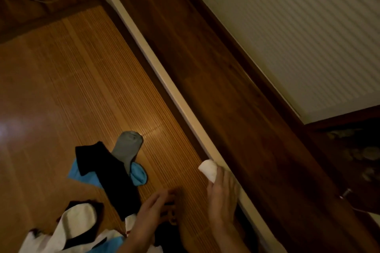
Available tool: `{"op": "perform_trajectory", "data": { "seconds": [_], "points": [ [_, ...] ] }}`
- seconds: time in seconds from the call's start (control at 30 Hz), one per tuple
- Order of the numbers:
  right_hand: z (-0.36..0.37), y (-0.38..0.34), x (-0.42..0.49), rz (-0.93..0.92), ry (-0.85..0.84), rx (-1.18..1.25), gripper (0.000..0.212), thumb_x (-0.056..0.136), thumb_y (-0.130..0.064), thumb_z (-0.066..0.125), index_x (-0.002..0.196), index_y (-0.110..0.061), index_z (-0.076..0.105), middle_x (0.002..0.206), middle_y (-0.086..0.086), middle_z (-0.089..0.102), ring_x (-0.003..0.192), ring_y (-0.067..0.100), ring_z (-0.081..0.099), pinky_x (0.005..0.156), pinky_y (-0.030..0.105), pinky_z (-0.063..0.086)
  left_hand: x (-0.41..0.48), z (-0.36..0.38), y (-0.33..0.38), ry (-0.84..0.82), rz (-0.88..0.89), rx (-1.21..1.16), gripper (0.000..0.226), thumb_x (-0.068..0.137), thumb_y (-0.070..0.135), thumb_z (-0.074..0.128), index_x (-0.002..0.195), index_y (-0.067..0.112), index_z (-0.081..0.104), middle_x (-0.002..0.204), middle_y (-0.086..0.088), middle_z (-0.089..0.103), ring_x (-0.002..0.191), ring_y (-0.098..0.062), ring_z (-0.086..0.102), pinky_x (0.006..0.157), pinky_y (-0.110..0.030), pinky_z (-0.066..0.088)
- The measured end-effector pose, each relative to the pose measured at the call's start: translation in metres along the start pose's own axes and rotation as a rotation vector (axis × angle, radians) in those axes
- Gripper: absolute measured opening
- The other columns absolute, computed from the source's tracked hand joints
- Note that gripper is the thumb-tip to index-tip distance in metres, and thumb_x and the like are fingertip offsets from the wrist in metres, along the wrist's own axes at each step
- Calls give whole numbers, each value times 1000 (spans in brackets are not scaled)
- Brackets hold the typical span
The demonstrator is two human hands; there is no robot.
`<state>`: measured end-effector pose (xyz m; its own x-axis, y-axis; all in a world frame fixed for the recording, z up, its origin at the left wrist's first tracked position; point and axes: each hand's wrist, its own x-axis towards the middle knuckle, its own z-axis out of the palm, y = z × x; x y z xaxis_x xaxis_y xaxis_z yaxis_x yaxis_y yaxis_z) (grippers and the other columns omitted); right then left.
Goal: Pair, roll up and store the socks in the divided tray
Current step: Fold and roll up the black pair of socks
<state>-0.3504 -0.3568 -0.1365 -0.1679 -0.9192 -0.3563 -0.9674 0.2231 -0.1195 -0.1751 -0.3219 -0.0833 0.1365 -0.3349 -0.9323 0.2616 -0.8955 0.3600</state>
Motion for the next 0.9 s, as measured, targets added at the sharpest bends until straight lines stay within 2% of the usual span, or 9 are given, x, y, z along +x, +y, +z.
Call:
{"op": "perform_trajectory", "data": {
  "seconds": [0.1, 0.2, 0.27, 0.37, 0.47, 0.6, 0.73, 0.9],
  "points": [
    [12, 0, 7, -51, 37, -107, 68, 64, -22, 93, 124, -6, 64, 119, 17, 61, 106, 30, 62, 87, 45, 56, 10, -8, -12, 51, 4, -7, 28, 108, 26, 48, 112, 12, 72, 107, -10, 77, 102, -32, 70, 79, -37, 52],
    [16, 4, 6, -87, 64, -57, 85, 68, -24, 91, 143, -10, 52, 125, 12, 62, 114, 27, 62, 95, 43, 54, 16, -9, -16, 85, 0, -34, 29, 108, 29, 48, 111, 14, 72, 104, -8, 78, 100, -30, 71, 85, -39, 53],
    [16, 10, 6, -128, 76, -5, 90, 72, -25, 89, 149, -16, 43, 129, 10, 63, 119, 26, 62, 99, 43, 53, 18, -8, -15, 75, 14, -54, 30, 108, 31, 48, 109, 15, 73, 105, -7, 79, 101, -29, 71, 83, -37, 54],
    [17, 18, 9, -248, 119, -53, 71, 72, -28, 89, 132, -19, 54, 117, 11, 65, 106, 25, 64, 86, 40, 57, 21, -5, -14, 60, 59, -77, 29, 107, 31, 50, 109, 15, 74, 104, -4, 79, 101, -30, 73, 80, -36, 55],
    [18, 21, 17, -307, 175, -139, 47, 76, -32, 85, 116, -18, 65, 117, 14, 61, 98, 27, 61, 75, 39, 56, 22, -3, -14, 55, 91, -99, 28, 106, 32, 51, 113, 16, 73, 104, -3, 79, 103, -31, 72, 85, -38, 56],
    [18, 21, 35, -361, 182, -225, 44, 79, -36, 82, 115, -16, 67, 111, 11, 64, 93, 25, 61, 76, 40, 52, 23, 1, -14, 38, 104, -118, 28, 105, 31, 52, 114, 16, 73, 109, -7, 77, 105, -34, 71, 97, -46, 53],
    [15, 17, 38, -365, 130, -260, 57, 72, -41, 84, 120, -15, 65, 114, 10, 65, 97, 25, 62, 81, 41, 50, 19, -2, -18, 44, 121, -136, 27, 106, 29, 51, 113, 17, 74, 105, -8, 78, 103, -34, 71, 86, -39, 55],
    [-1, 9, 25, -313, 137, -180, 57, 79, -45, 79, 126, -18, 60, 115, 6, 62, 99, 22, 59, 82, 37, 48, 6, -22, -26, 74, 161, -127, 27, 107, 28, 50, 108, 19, 75, 97, -3, 80, 97, -27, 73, 79, -33, 54]
  ]
}}
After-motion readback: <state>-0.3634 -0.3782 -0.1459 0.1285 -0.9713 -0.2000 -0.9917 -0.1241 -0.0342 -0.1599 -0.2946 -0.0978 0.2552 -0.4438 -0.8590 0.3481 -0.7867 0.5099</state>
